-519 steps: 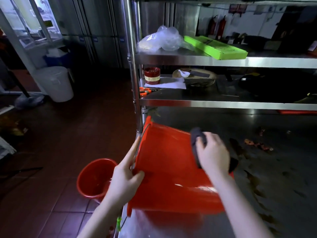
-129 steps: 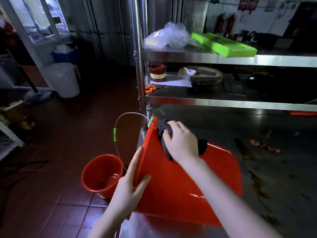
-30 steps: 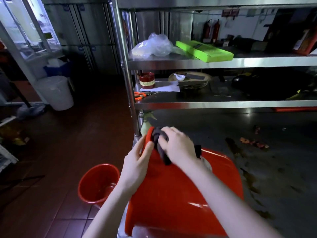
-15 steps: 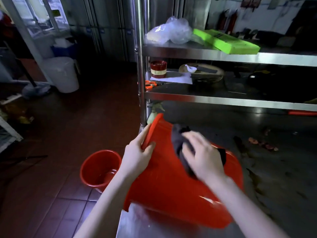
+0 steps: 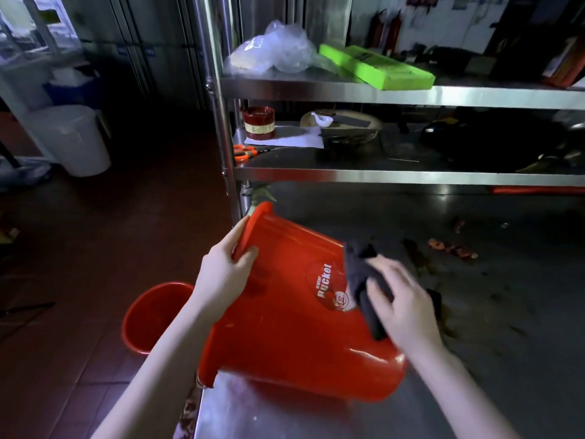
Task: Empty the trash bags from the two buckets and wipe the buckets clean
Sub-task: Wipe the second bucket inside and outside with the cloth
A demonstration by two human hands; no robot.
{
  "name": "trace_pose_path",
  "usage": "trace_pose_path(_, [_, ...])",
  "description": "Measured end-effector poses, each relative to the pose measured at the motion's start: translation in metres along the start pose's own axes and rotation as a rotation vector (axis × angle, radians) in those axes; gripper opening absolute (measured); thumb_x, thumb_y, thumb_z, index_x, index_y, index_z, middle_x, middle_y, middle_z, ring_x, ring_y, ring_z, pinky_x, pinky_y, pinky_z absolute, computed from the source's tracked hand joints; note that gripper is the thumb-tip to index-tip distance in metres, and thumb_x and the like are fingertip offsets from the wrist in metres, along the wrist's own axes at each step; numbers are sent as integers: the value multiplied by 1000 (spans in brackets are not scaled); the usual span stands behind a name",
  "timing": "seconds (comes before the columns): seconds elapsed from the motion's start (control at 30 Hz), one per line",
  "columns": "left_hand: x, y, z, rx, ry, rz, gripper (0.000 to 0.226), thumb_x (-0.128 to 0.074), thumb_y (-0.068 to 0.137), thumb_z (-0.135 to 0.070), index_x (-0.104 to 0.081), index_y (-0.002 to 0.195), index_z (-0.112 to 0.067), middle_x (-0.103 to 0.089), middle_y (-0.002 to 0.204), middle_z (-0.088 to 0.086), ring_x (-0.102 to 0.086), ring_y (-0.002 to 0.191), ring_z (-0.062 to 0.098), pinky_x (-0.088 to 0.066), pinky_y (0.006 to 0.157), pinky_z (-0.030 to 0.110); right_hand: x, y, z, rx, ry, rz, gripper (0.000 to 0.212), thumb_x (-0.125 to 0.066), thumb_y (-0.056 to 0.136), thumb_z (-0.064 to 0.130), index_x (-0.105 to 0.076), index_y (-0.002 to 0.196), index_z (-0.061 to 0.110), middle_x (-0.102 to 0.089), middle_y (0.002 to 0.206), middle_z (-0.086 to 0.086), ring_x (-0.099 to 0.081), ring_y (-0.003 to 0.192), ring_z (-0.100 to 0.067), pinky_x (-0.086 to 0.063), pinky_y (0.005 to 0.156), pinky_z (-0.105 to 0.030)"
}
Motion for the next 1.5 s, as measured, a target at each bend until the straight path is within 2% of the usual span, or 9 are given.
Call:
trace_pose_path(0.13, [-2, 2, 2, 5, -10, -21, 52, -55, 97, -20, -44, 141, -45, -63, 91, -21, -64, 72, 4, -56, 64, 21, -4, 64, -52, -528, -37, 110, 21, -50, 96, 28, -63, 109, 19, -67, 111, -12, -59, 102, -35, -35, 71, -31])
trace_pose_path(0.4, [-1, -6, 3, -36, -49, -42, 53, -58, 95, -16, -47, 138, -46, -62, 86, -26, -65, 71, -4, -56, 64, 17, 4, -46, 14, 27, -40, -8, 41, -46, 96, 33, -58, 131, 15, -54, 137, 2, -46, 133, -13, -40, 106, -26])
trace_pose_path(0.6, [-27, -74, 47, -182, -127, -151, 62, -57, 89, -28, -36, 136, -63, -60, 73, -13, -48, 56, 5, -45, 54, 27, 15, 17, -41, -354, -147, -122, 36, -45, 94, 32, -63, 117, 10, -65, 118, -14, -60, 108, -36, -48, 83, -39])
trace_pose_path(0.73, [-30, -100, 65, -181, -110, -149, 59, -49, 88, -46, -31, 143, -57, -62, 131, -7, -59, 117, 4, -43, 98, 18, 0, 105, -59, -665, -246, 296, 29, -43, 94, 35, -65, 108, 22, -65, 115, -17, -58, 104, -37, -45, 80, -36])
trace_pose_path(0.87, [-29, -110, 72, -123, -91, -95, 61, -49, 88, -44, -25, 139, -65, -62, 118, -30, -61, 96, -11, -39, 83, 1, -46, 136, 16, -419, -161, 402, 28, -44, 92, 39, -65, 109, 31, -65, 119, -9, -59, 109, -34, -46, 84, -35])
trace_pose_path(1.03, [-16, -109, 50, -69, -93, -61, 67, -56, 91, -29, -26, 137, -67, -60, 101, -44, -58, 88, -19, -40, 77, 0, -62, 86, 115, 69, 41, 136, 32, -48, 92, 34, -64, 116, 20, -65, 116, -1, -60, 108, -24, -49, 87, -32])
trace_pose_path(1.27, [-3, -14, 2, 238, -595, 175, 79, -64, 75, -59, -44, 142, -23, -64, 128, 2, -62, 111, 16, -47, 97, 32, -45, -27, 133, 444, 107, -29, 40, -50, 93, 27, -62, 127, 9, -58, 134, -6, -46, 134, -21, -36, 112, -35])
trace_pose_path(1.37, [-16, -10, -3, 153, -482, 184, 31, -59, 94, -34, -61, 124, -26, -69, 117, 1, -65, 95, 8, -50, 83, 21, -41, -35, 131, 494, 90, -56, 39, -53, 91, 25, -64, 124, 8, -58, 133, -6, -46, 134, -21, -36, 112, -35])
trace_pose_path(1.5, [-15, -27, -3, 27, -364, 78, 42, -53, 99, -26, -47, 133, -50, -61, 119, -31, -55, 108, -17, -43, 93, 8, -46, -2, 115, 357, 88, -59, 36, -56, 86, 25, -67, 117, 9, -63, 126, -4, -53, 126, -19, -41, 108, -32])
Point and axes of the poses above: each hand's wrist, its own y-axis towards the middle knuckle, its own x-axis out of the back of the hand, z = x × y, the point moved 3 cm from there along y, towards the middle knuckle
